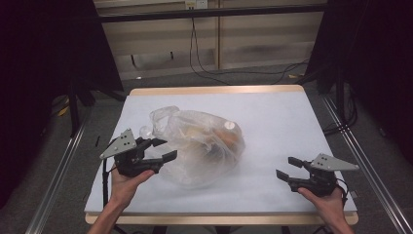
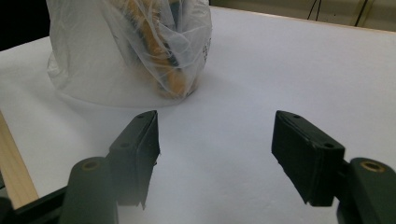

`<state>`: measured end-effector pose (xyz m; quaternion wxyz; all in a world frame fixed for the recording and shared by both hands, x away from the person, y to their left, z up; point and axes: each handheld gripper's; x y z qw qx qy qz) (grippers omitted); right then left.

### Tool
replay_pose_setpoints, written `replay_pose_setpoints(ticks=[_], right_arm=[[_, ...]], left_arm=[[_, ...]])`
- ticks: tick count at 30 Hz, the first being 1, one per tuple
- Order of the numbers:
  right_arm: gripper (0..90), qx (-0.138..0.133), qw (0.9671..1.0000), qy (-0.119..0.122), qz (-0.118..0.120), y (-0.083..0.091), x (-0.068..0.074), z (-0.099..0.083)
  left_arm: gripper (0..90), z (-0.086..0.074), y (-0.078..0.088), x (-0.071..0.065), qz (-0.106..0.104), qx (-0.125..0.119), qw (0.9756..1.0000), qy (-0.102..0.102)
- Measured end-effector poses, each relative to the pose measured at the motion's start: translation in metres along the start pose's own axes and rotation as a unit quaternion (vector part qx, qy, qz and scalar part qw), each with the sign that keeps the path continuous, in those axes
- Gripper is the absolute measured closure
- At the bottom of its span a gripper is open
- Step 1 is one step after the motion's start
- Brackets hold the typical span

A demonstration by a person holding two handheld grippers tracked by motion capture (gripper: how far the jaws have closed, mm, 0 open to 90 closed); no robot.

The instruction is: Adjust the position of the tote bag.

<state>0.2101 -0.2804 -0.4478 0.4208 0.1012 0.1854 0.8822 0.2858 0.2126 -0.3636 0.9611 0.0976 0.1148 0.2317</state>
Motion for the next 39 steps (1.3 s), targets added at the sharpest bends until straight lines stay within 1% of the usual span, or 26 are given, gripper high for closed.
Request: replay_pose_setpoints(ticks=[1,3,5,6,7,8,9,10,11,12,14,15,17,18,21,22,23,26,28,29,32,33,34,36,37,39], right_arm=[[31.0,-0.002,1.0,-0.003,0.002,0.0,0.0,0.0],[30.9,-0.002,1.0,0.0,0.002,0.0,0.001,0.0],[30.8,-0.003,1.0,0.0,0.002,0.0,0.001,0.0],[30.9,-0.002,1.0,0.001,0.003,0.0,0.001,0.001],[30.9,-0.002,1.0,0.001,0.003,0.0,0.001,0.001],[30.8,-0.001,1.0,0.001,0.004,0.0,0.001,0.001],[30.8,-0.002,1.0,0.0,0.004,-0.001,0.001,0.001],[30.8,-0.001,1.0,-0.001,0.004,-0.001,0.001,0.002],[30.8,-0.001,1.0,0.001,0.005,-0.001,0.001,0.002],[30.8,-0.001,1.0,0.001,0.005,-0.001,0.001,0.002],[30.8,-0.003,1.0,0.002,0.004,-0.001,0.001,0.003],[30.8,-0.003,1.0,0.0,0.004,-0.001,0.001,0.004],[30.8,-0.007,1.0,0.002,0.005,-0.003,0.0,0.009],[30.9,-0.011,0.9999,0.002,0.005,-0.004,0.0,0.011],[30.8,-0.011,0.9999,0.007,0.009,-0.007,0.001,0.014],[30.8,-0.009,0.9998,0.012,0.014,-0.01,0.003,0.017],[30.8,-0.009,0.9997,0.015,0.018,-0.012,0.004,0.019],[30.9,-0.008,0.9994,0.02,0.027,-0.015,0.007,0.025],[30.9,-0.007,0.9993,0.021,0.03,-0.016,0.009,0.028],[30.8,-0.008,0.9989,0.025,0.04,-0.018,0.011,0.033],[30.6,-0.008,0.9984,0.031,0.047,-0.022,0.014,0.04],[30.6,-0.014,0.9977,0.035,0.056,-0.025,0.017,0.047],[30.6,-0.014,0.9977,0.035,0.056,-0.025,0.017,0.047],[30.6,-0.022,0.997,0.041,0.062,-0.029,0.019,0.058],[30.6,-0.024,0.9968,0.042,0.064,-0.03,0.019,0.061],[30.7,-0.028,0.9963,0.046,0.066,-0.033,0.02,0.067]], left_arm=[[37.4,0.002,-0.001,-0.001,-0.005,-0.006,1.0,0.001],[38.1,0.006,-0.004,-0.002,-0.006,-0.006,1.0,-0.005],[40.2,0.007,-0.005,-0.003,-0.004,-0.004,1.0,-0.005],[43.1,0.009,-0.008,-0.002,-0.014,-0.006,0.9999,-0.006],[46.5,0.009,-0.008,-0.002,-0.014,-0.006,0.9999,-0.006],[46.5,0.01,-0.008,-0.001,-0.012,-0.004,0.9998,-0.013],[57.9,0.011,-0.009,-0.001,-0.014,-0.007,0.9998,-0.009],[61.2,0.012,-0.011,0.002,-0.016,-0.009,0.9998,-0.008],[68.4,0.013,-0.012,0.003,-0.023,-0.007,0.9997,-0.01],[74.3,0.013,-0.012,0.003,-0.023,-0.007,0.9997,-0.01],[83.1,0.015,-0.014,0.005,-0.023,-0.007,0.9996,-0.012],[83.1,0.016,-0.015,0.005,-0.025,-0.008,0.9996,-0.014],[88.5,0.019,-0.018,0.007,-0.027,-0.009,0.9995,-0.013],[89.1,0.022,-0.02,0.008,-0.032,-0.014,0.9993,-0.011],[90.0,0.025,-0.022,0.008,-0.036,-0.015,0.9992,-0.012],[90.0,0.028,-0.023,0.007,-0.036,-0.013,0.9991,-0.018],[90.0,0.03,-0.024,0.007,-0.044,-0.017,0.9988,-0.016],[90.0,0.033,-0.026,0.006,-0.048,-0.016,0.9986,-0.016],[90.0,0.037,-0.029,0.005,-0.056,-0.02,0.9981,-0.014],[90.0,0.041,-0.033,0.005,-0.061,-0.025,0.9977,-0.015],[90.0,0.044,-0.036,0.004,-0.064,-0.027,0.9975,-0.016],[90.0,0.047,-0.038,0.003,-0.066,-0.025,0.9973,-0.021],[90.0,0.047,-0.038,0.003,-0.066,-0.025,0.9973,-0.021],[90.0,0.05,-0.039,0.003,-0.064,-0.035,0.9971,-0.021],[90.0,0.051,-0.04,0.002,-0.063,-0.04,0.9971,-0.015],[90.0,0.053,-0.042,0.002,-0.059,-0.037,0.9975,-0.013]])
Point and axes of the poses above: each handheld gripper's, and its own axes: y roughly backward along the jaws, z roughly out of its top, x roughly to its left, and after that the axes turned 6 degrees about y, right-handed
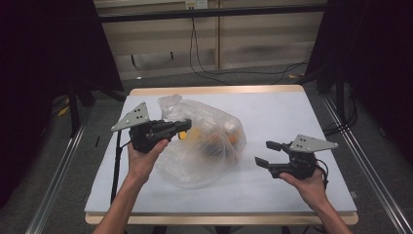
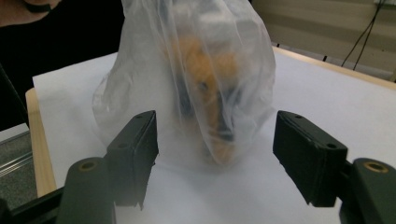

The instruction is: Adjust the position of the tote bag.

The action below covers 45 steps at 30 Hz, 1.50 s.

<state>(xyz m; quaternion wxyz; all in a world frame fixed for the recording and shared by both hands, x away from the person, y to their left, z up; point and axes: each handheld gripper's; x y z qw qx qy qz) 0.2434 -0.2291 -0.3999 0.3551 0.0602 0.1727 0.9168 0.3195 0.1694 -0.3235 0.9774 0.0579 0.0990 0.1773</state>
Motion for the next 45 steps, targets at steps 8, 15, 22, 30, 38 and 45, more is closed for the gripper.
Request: replay_pose_setpoints(ticks=[8,15,22,30,38,45], right_arm=[[31.2,-0.012,0.9992,0.024,0.03,-0.027,0.005,0.032],[33.6,-0.04,0.9977,0.028,0.048,-0.041,0.005,0.06],[37.4,-0.057,0.995,0.045,0.068,-0.056,0.007,0.088],[48.0,-0.055,0.9922,0.072,0.086,-0.077,0.011,0.117],[73.6,-0.056,0.9888,0.091,0.105,-0.09,0.018,0.128],[90.0,-0.06,0.9903,0.072,0.102,-0.087,0.011,0.121]], left_arm=[[90.0,0.011,-0.004,-0.004,-0.02,-0.007,0.9997,-0.01],[90.0,0.019,-0.013,-0.011,-0.034,-0.004,0.9992,-0.023],[90.0,0.026,-0.021,-0.012,-0.042,-0.001,0.9987,-0.028],[90.0,0.032,-0.026,-0.014,-0.049,0.007,0.9984,-0.029],[90.0,0.031,-0.028,-0.012,-0.05,0.011,0.9984,-0.023],[79.4,0.024,-0.02,-0.007,-0.042,0.008,0.999,-0.013]])
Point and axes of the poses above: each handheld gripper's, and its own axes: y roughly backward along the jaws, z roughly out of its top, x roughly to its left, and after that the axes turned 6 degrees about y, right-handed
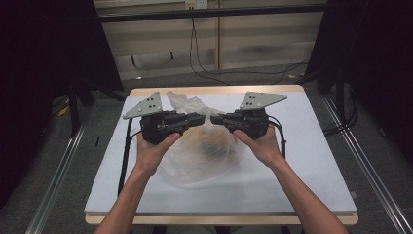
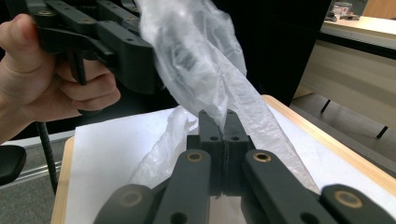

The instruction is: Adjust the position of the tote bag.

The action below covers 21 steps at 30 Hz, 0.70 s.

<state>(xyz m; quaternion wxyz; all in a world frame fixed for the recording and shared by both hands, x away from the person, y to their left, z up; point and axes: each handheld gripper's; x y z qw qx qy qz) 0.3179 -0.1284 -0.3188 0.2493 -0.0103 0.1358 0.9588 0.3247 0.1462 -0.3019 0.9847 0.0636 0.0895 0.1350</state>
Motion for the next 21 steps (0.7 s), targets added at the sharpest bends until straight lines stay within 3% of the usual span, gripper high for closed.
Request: replay_pose_setpoints(ticks=[8,11,16,21], right_arm=[[90.0,-0.016,0.9996,-0.011,-0.02,0.02,-0.006,-0.005],[90.0,-0.029,0.999,-0.017,-0.031,0.03,-0.007,-0.007],[90.0,-0.032,0.9986,-0.017,-0.038,0.039,-0.008,-0.009],[90.0,-0.039,0.9975,-0.027,-0.052,0.051,-0.012,-0.014]], left_arm=[[67.1,-0.009,0.026,0.002,0.033,-0.006,0.9994,-0.006],[57.2,-0.016,0.034,0.009,0.05,-0.014,0.9986,0.01],[51.5,-0.02,0.043,0.015,0.08,-0.002,0.9968,0.01],[49.8,-0.025,0.056,0.018,0.088,-0.001,0.996,0.016]])
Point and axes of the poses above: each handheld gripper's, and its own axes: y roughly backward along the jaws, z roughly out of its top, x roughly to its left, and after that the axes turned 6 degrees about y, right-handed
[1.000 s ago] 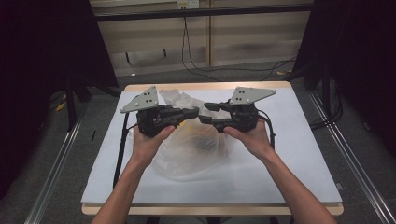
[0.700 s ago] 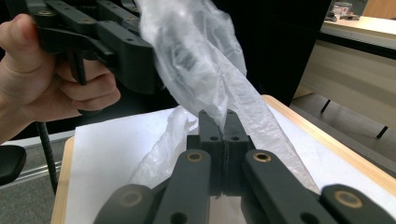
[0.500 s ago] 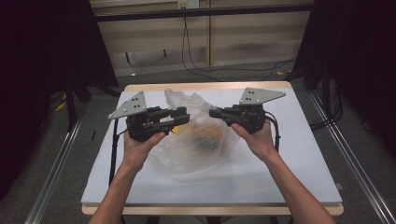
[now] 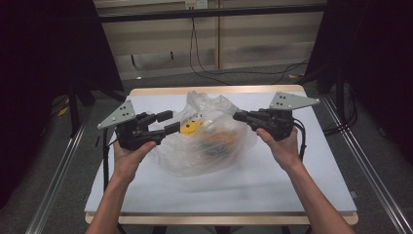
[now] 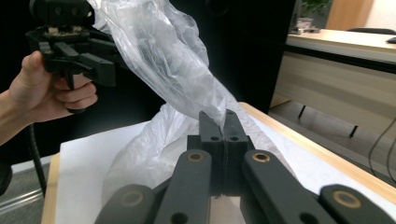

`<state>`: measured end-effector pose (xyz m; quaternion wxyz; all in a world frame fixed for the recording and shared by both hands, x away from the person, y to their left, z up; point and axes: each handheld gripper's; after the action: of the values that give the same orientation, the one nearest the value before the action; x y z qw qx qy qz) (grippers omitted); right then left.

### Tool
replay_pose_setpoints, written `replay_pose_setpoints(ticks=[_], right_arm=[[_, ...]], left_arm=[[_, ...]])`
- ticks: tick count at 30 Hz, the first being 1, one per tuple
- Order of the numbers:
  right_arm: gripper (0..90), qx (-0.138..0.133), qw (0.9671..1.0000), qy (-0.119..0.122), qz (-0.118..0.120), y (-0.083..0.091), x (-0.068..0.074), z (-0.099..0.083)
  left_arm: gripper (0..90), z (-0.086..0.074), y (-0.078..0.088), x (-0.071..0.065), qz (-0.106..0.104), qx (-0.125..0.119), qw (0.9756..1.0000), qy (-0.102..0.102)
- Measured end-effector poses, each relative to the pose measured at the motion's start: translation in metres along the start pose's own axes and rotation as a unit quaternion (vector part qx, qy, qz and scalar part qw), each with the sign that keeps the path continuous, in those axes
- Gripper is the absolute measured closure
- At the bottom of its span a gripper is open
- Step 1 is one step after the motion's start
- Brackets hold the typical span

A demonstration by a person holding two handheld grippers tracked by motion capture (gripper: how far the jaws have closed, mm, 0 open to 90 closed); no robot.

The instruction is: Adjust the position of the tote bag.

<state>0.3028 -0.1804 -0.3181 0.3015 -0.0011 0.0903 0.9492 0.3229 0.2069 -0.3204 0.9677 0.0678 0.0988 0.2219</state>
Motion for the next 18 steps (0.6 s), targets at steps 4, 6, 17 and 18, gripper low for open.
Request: replay_pose_setpoints(ticks=[4,6,17,18], right_arm=[[90.0,-0.007,0.9999,-0.008,-0.009,0.012,-0.003,-0.004],[90.0,-0.012,0.9998,-0.011,-0.01,0.016,-0.004,-0.007],[90.0,-0.014,0.9994,-0.018,-0.027,0.034,-0.008,-0.013],[90.0,-0.013,0.9994,-0.018,-0.028,0.035,-0.008,-0.014]], left_arm=[[51.7,-0.003,0.01,0.007,0.015,-0.007,0.9998,0.007],[53.4,-0.006,0.015,0.013,0.027,-0.011,0.9995,0.009],[48.0,-0.019,0.025,0.036,0.07,0.01,0.997,0.031],[47.8,-0.021,0.026,0.037,0.078,0.012,0.9962,0.037]])
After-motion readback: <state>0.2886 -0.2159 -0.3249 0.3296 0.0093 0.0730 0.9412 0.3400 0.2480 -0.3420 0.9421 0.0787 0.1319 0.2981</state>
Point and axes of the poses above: each handheld gripper's, and its own axes: y roughly backward along the jaws, z roughly out of its top, x roughly to its left, and after that the axes turned 6 degrees about y, right-handed
